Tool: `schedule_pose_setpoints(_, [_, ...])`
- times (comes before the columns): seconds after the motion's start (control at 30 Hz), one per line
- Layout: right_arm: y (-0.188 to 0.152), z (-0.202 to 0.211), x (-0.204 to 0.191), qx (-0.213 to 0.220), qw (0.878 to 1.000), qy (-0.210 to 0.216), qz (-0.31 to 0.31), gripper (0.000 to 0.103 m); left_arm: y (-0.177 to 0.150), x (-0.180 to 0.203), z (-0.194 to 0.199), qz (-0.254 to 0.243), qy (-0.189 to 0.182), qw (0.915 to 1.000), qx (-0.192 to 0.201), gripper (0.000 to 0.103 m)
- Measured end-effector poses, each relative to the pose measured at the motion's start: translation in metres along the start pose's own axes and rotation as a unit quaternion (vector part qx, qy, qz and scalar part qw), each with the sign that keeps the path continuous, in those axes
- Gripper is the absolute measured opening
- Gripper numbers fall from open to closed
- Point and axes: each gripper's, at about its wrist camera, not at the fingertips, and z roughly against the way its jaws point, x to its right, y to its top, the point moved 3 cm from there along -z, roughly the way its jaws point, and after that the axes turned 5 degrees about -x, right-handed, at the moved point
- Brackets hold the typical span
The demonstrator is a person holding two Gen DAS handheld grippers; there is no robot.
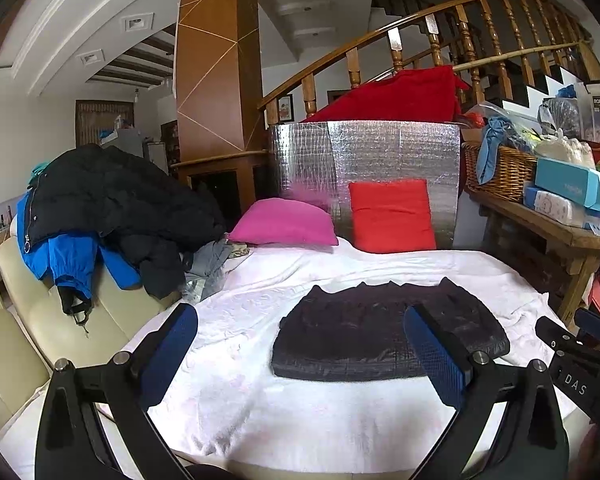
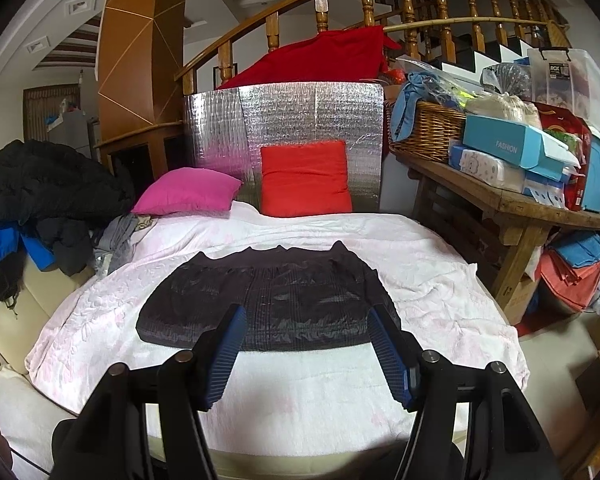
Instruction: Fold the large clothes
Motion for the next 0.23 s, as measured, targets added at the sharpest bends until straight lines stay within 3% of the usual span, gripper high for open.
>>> schedule_pose_setpoints(0.23, [0.004, -0.009, 0.003, -0.003, 1.000, -0.001, 0.002, 0.067, 0.002, -0.002, -0.011, 0.003, 0.002, 1.0000, 0.008, 0.102])
